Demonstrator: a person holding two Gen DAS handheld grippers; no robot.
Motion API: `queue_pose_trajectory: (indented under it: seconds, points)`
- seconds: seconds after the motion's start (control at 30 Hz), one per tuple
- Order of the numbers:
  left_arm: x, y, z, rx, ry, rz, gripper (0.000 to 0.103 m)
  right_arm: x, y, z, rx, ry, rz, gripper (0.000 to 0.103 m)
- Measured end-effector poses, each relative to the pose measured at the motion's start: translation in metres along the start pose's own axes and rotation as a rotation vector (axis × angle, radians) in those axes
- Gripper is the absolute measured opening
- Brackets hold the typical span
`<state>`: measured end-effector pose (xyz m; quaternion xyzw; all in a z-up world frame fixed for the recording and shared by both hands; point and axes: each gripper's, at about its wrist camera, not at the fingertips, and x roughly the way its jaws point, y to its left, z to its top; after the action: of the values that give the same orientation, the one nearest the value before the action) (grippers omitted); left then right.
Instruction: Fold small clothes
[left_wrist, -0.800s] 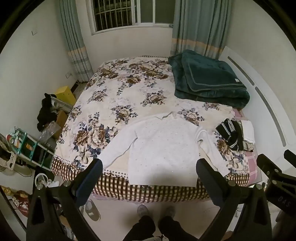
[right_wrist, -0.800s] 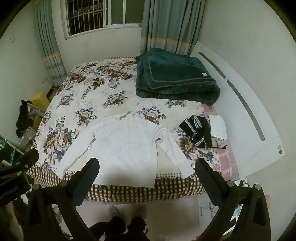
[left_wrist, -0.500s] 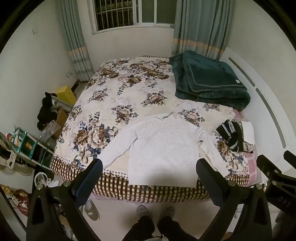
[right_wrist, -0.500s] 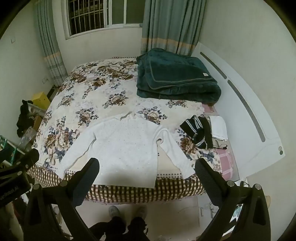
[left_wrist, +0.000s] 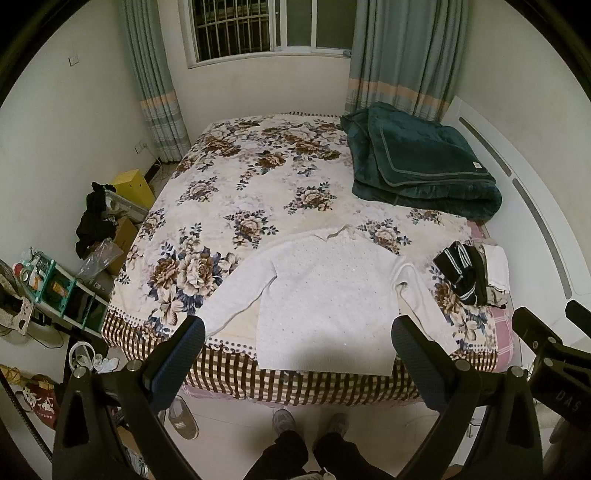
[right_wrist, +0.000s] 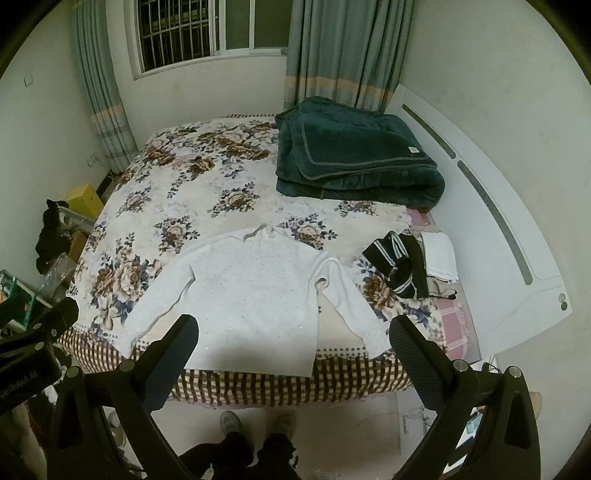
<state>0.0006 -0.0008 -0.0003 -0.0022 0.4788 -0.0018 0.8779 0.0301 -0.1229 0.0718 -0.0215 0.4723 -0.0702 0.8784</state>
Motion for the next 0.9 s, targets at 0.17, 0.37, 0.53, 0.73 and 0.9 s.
queue_pose_trajectory:
  seconds: [0.17, 0.37, 0.53, 0.73, 0.9]
  points:
    - [-0.0001, 0.0065, 0.0045, -0.002, -0.002, 0.0, 0.103, -0.0016, 0.0007, 0.0019, 0.0, -0.001, 0.0, 0.103]
    - [0.0006, 0.0068, 0.0058, -0.001, -0.002, -0.001, 0.103, -0.0006, -0.0024, 0.0006, 0.0, -0.002, 0.002, 0.103]
    - [-0.0001, 0.0076, 0.0055, -0.001, -0.005, 0.0, 0.103, 0.0001, -0.0046, -0.0008, -0.001, -0.003, 0.002, 0.103]
    - [0.0023, 0.0098, 0.0052, -0.003, -0.005, 0.0, 0.103, -0.0031, 0.0009, 0.0029, 0.002, -0.004, 0.003, 0.103]
    - [0.002, 0.0096, 0.005, -0.004, -0.007, -0.001, 0.103, -0.0029, -0.0004, 0.0024, 0.0, -0.005, 0.004, 0.103]
